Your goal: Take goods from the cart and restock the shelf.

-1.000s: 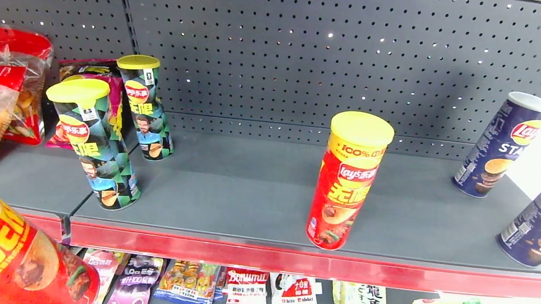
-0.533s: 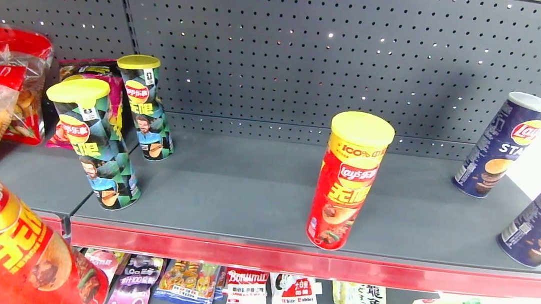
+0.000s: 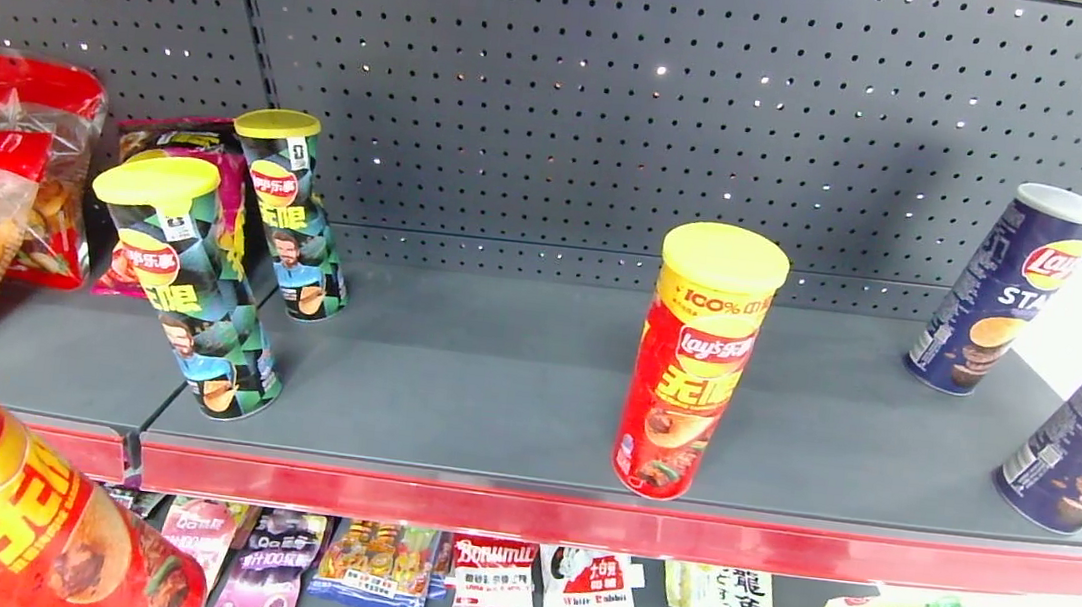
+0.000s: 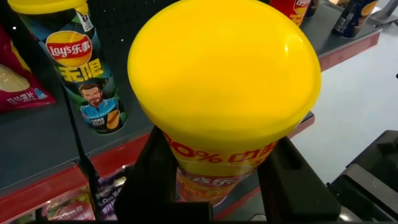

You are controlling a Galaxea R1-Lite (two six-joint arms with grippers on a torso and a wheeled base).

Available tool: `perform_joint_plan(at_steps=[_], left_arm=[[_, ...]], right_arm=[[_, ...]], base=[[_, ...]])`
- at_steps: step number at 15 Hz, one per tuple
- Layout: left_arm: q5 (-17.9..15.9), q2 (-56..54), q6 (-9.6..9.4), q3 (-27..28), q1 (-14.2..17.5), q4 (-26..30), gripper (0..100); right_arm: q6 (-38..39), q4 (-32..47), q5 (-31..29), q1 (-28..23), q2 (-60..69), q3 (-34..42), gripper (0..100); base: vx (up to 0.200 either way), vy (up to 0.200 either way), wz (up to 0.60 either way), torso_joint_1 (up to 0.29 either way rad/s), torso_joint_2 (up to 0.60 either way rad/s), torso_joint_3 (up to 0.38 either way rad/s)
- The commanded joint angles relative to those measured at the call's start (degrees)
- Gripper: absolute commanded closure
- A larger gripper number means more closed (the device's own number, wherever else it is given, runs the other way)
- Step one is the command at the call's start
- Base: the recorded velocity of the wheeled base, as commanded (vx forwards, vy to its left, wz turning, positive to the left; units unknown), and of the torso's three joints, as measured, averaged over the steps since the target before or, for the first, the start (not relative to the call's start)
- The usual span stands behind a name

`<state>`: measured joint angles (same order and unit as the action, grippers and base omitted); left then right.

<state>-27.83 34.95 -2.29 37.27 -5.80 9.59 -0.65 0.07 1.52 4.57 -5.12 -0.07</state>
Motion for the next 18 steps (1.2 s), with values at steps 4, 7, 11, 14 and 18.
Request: perform_joint_plan(at_steps=[4,7,11,14,18], left_arm=[[-2.84,-1.64,0.01,0.35,-0.09,-0.10,100],[-4.95,-2.08,0.01,0.35,-0.09,-0.10,100],[-4.60,-1.46,0.01,0.35,-0.09,-0.10,100],[-4.34,-0.67,0.09,0.88,0.00,-0.19,100],[-2.49,3.63,0.45,1.14,0.09,-3.44,100]], right_arm=[[0.12,0.10,-0.12,0.00,-0.33,0.07,0],[0.03,0.01,-0.03,0.00,-0.33,0.07,0],[0.03,0.01,-0.03,0.00,-0.33,0.07,0],[0.03,0.01,0.06,0.00,-0.33,0.07,0],[0.21,0.01,0.15,0.00,-0.33,0.07,0]], base=[[0.000,0.000,0.00,0.000,0.00,0.000],[0.000,0.000,0.00,0.000,0.00,0.000],[0.000,0.000,-0.60,0.001,0.00,0.004],[0.000,0.000,-0.60,0.007,0.00,0.004],[0.000,0.000,0.00,0.000,0.00,0.000]])
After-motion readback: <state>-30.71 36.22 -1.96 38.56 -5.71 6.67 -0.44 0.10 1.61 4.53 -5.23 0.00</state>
